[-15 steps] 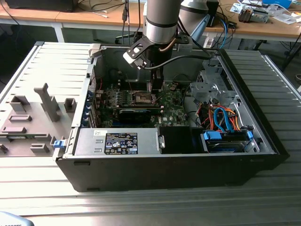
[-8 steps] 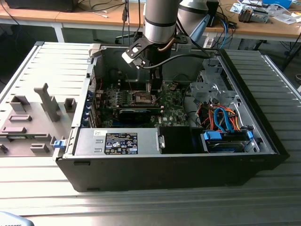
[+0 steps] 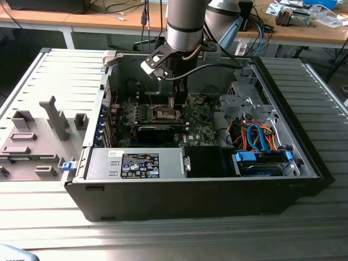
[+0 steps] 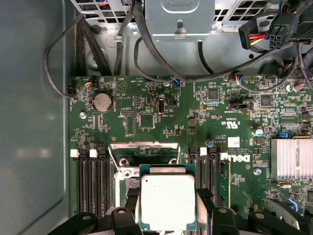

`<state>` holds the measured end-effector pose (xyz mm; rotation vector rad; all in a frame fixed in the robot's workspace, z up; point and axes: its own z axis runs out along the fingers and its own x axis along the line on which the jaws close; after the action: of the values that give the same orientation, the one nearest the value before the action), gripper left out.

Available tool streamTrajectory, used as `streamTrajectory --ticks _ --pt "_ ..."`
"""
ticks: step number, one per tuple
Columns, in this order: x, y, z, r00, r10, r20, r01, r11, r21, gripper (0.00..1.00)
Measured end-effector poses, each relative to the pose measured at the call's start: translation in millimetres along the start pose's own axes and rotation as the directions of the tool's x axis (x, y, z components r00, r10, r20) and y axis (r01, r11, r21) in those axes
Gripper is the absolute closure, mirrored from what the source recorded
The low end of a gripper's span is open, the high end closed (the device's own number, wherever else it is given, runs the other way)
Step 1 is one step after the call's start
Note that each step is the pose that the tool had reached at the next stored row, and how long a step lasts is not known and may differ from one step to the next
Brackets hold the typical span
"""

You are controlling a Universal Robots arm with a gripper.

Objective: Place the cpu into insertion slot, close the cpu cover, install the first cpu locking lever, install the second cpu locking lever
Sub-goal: 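Place the cpu into insertion slot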

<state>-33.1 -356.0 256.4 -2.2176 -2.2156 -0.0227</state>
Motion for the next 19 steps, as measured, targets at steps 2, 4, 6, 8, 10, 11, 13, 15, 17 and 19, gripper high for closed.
streamTrajectory --ticks 2,4,6,8,10,11,13,15,17,19 --pt "0.6 -0.1 0.0 1.0000 0.000 0.0001 0.000 1.0000 0.0000 0.45" --pt "1.1 -0.1 0.0 1.0000 0.000 0.0000 0.000 1.0000 0.0000 0.45" --pt "1.4 -0.1 0.0 1.0000 0.000 0.0000 0.000 1.0000 0.0000 0.45" --pt "1.8 0.0 0.1 1.0000 0.000 0.0001 0.000 1.0000 0.0000 0.45" --pt "3.7 -0.2 0.5 1.0000 0.000 0.0000 0.000 1.0000 0.0000 0.45" --pt "3.8 -0.6 1.0 1.0000 0.000 0.0000 0.000 1.0000 0.0000 0.45" --pt "3.8 -0.6 1.1 1.0000 0.000 0.0000 0.000 1.0000 0.0000 0.45" --pt "3.8 -0.6 1.1 1.0000 0.000 0.0001 0.000 1.0000 0.0000 0.45" --pt "3.8 -0.6 1.2 1.0000 0.000 0.0000 0.000 1.0000 0.0000 0.45" --pt "4.1 -0.6 1.6 1.0000 0.000 -0.0002 0.000 1.0000 -0.0001 0.45"
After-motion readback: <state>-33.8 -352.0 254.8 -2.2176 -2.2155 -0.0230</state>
